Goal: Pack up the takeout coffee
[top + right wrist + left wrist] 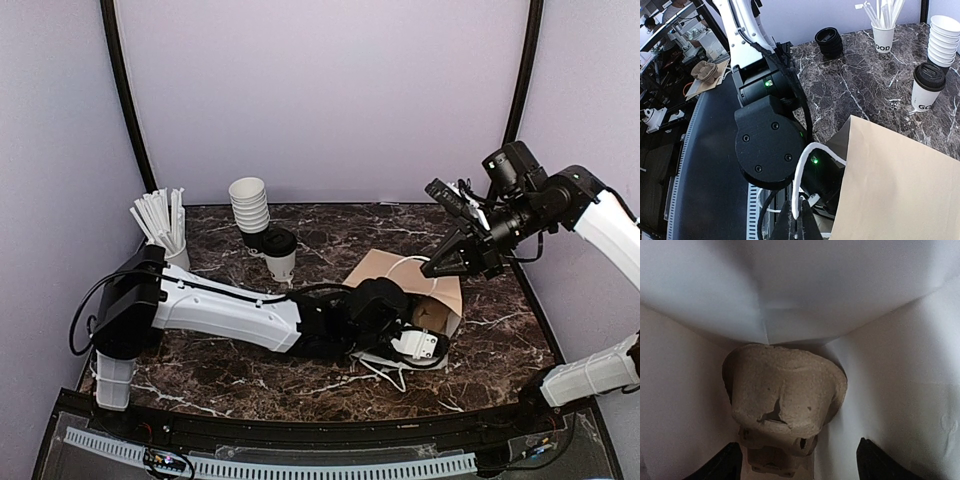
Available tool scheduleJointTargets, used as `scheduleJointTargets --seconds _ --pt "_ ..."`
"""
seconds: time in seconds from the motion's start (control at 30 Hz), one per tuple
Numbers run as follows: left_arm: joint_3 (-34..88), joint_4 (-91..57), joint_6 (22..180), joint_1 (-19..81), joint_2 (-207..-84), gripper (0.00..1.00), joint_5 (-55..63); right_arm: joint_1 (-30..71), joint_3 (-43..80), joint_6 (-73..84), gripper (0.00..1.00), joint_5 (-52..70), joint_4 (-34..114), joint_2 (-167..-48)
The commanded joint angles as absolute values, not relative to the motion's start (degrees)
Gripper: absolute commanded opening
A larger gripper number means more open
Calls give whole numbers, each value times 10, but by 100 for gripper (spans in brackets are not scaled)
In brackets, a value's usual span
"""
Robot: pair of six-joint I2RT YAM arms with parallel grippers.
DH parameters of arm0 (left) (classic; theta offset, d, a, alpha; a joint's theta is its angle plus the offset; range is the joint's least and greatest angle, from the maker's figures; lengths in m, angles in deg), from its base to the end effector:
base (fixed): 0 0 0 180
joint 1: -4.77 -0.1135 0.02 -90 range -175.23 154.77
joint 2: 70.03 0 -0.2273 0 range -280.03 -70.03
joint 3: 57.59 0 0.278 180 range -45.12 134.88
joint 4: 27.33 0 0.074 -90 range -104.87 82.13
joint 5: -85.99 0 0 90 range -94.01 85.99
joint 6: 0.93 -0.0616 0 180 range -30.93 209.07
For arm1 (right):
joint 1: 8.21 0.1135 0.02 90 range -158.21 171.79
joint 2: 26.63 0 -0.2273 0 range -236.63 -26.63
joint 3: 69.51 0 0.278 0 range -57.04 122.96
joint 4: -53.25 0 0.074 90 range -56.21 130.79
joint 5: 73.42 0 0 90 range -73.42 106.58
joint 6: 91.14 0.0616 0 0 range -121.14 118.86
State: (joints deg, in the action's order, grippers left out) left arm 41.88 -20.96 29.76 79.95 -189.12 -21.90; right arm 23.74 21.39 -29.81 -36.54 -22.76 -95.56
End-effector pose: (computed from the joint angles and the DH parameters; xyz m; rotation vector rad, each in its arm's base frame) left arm 0.1491 -0.4897 0.1607 1.7630 0.9522 0.1388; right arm 0.1956 0.1801 0.3398 -1.4829 1.7973 1.1706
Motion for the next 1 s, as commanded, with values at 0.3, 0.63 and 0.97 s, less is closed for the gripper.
scheduleJointTargets --seconds 0.3,0.63,0.97 --pt "526 -323 156 802 -2004 84 -298 250 235 -310 0 -395 -243 -966" --pt "502 -561 28 814 -2045 85 -404 251 236 -310 0 -397 -244 -963" --pt "499 -536 101 813 -2044 93 -431 251 238 -312 0 -406 -246 -967"
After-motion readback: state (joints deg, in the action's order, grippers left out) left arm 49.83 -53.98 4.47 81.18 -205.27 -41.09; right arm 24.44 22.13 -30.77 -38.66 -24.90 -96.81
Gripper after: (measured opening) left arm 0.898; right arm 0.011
